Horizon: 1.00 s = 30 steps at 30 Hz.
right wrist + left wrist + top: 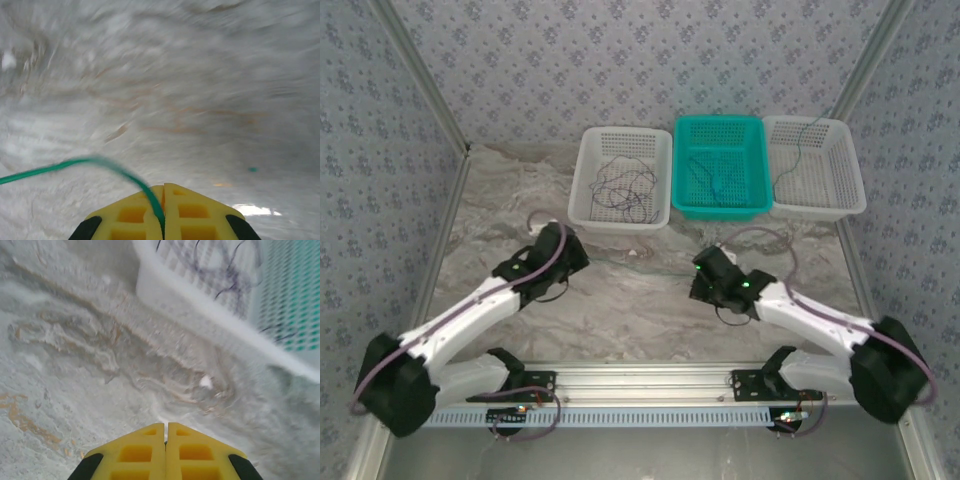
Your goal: Untangle the cables
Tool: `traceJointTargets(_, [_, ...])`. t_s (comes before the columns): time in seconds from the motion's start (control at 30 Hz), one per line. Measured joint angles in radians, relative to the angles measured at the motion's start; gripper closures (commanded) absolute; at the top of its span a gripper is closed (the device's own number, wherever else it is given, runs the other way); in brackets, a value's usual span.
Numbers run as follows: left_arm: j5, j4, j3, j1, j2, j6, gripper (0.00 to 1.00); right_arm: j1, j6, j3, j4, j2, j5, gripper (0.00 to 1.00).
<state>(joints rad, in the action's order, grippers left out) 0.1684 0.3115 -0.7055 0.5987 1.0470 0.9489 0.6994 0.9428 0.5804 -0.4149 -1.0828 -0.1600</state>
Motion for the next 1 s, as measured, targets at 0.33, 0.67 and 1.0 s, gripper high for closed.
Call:
traceJointTargets(0.33, [-0.26,-0.161,0.101,-0.028,-0.113,-0.116,1.0,-0.084,0.013,-0.129,0.04,0.318,0.018,0.74])
traceJointTargets(0.67, [-0.291,-0.202,-0.013,0.045,-0.018,-0.302,1.0,-0.043,-0.391,0.059,-0.018,0.399,-0.025,0.07])
traceJointTargets(1.0, [-0.315,-0.229,-0.051,0.108,0.0,-0.373,1.0,0.005,-0.684,0.113,0.357,0.118,0.252,0.11])
